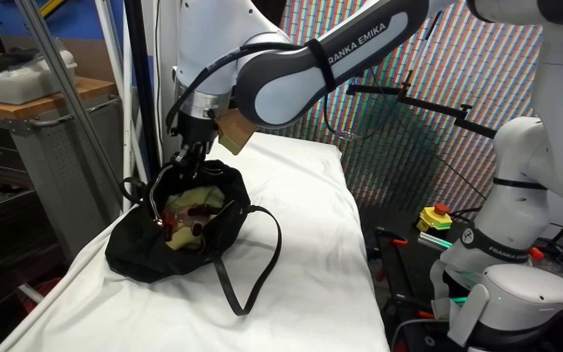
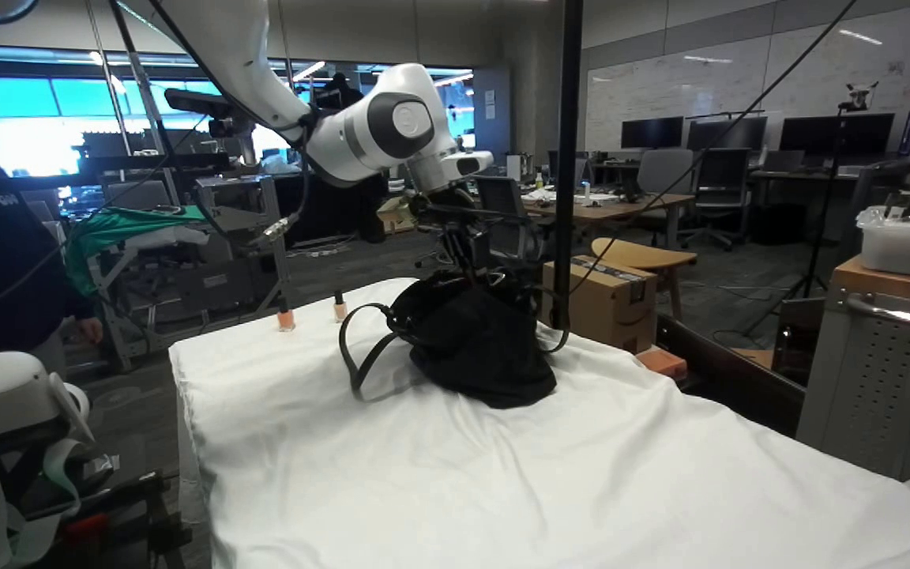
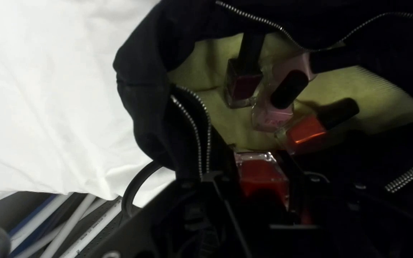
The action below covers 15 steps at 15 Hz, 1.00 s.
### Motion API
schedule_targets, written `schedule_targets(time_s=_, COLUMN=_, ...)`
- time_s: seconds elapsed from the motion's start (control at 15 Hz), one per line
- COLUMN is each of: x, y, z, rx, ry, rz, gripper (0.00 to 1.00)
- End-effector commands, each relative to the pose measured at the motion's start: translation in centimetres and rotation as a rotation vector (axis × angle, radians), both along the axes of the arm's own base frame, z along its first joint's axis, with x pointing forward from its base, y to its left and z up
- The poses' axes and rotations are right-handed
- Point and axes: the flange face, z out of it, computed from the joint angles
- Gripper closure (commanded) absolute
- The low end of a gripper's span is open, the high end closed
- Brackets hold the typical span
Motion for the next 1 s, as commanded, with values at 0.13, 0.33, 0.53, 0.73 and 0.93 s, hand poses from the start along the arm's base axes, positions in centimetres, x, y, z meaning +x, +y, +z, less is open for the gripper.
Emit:
schedule_targets(time_s=0.13, x=3.9, y=-0.7, z=0.2, rx=-0.013, ry=0.019, rz=0.003, gripper=0.22)
schedule_targets(time_s=0.33, x=4.4, y=-0.7, z=0.2, rx=-0.007, ry=0.036, rz=0.005, gripper=0.02)
schedule_targets(time_s=0.53, x=4.3, y=-0.2, z=0.4, rx=0.004, ry=0.052, rz=0.02, gripper=0.0)
schedule_targets(time_s=0.73, x=3.7, y=0.5, z=0.8, rx=-0.004, ry=0.068, rz=0.031, gripper=0.0)
schedule_targets(time_s=0.93, x=2.6, y=2.2, z=0.7, rx=-0.011, ry=0.078, rz=0.044, gripper=0.0)
